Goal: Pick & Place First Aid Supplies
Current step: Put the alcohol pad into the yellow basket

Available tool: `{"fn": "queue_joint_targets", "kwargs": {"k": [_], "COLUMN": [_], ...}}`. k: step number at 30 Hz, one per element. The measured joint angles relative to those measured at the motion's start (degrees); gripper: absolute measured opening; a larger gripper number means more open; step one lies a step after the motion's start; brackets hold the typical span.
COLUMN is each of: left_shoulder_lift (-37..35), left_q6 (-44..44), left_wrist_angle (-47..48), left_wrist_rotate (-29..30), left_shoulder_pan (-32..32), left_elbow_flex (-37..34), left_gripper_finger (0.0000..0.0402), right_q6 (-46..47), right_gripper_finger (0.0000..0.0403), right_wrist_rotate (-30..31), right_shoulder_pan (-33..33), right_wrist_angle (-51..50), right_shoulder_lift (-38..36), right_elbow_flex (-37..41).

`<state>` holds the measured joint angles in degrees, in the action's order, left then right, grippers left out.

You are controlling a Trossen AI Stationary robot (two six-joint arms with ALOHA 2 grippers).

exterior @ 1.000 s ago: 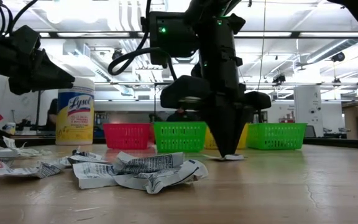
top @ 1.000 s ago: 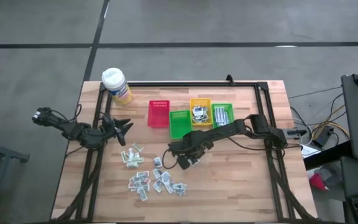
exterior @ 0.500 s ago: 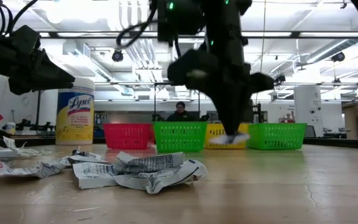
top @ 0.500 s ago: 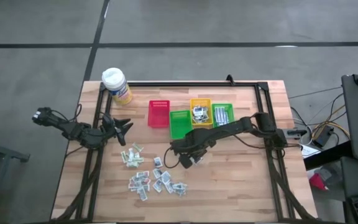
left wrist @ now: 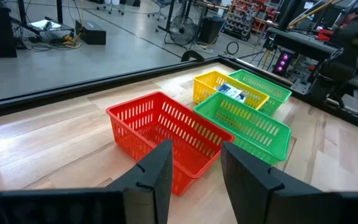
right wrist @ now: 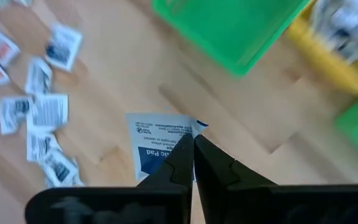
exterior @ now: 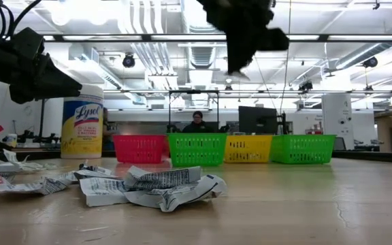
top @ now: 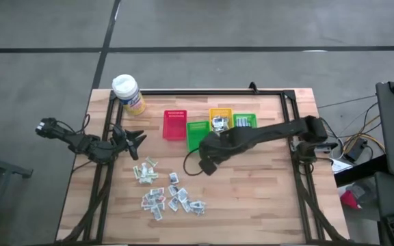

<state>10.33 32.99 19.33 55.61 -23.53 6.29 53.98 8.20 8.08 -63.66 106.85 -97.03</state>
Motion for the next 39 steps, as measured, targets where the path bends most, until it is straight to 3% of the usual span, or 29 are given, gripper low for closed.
{"fn": "queue_joint_targets", "kwargs": {"k": [9, 17, 39], "left_shoulder_lift": [0.0, 0.0, 0.0], "left_q6": [0.0, 0.4, 0.4], "left_wrist_angle": [0.0, 0.0, 0.0], "left_wrist_rotate": [0.0, 0.0, 0.0], "left_shoulder_pan": [0.0, 0.0, 0.0], "left_elbow_flex": [0.0, 0.0, 0.0], "left_gripper_finger": [0.0131, 0.0131, 0.0131], "right_q6": [-5.2, -11.4, -27.8], "right_gripper_finger": [0.0008, 0.0008, 0.0008], "right_wrist_rotate": [13.5, 21.7, 23.5], "right_shoulder_pan": [-0.4, -1.7, -15.1], "right_wrist_angle": [0.1, 0.0, 0.0], "right_shoulder_lift": [-8.4, -11.8, -11.7], "right_elbow_flex": [0.0, 0.0, 0.4]}}
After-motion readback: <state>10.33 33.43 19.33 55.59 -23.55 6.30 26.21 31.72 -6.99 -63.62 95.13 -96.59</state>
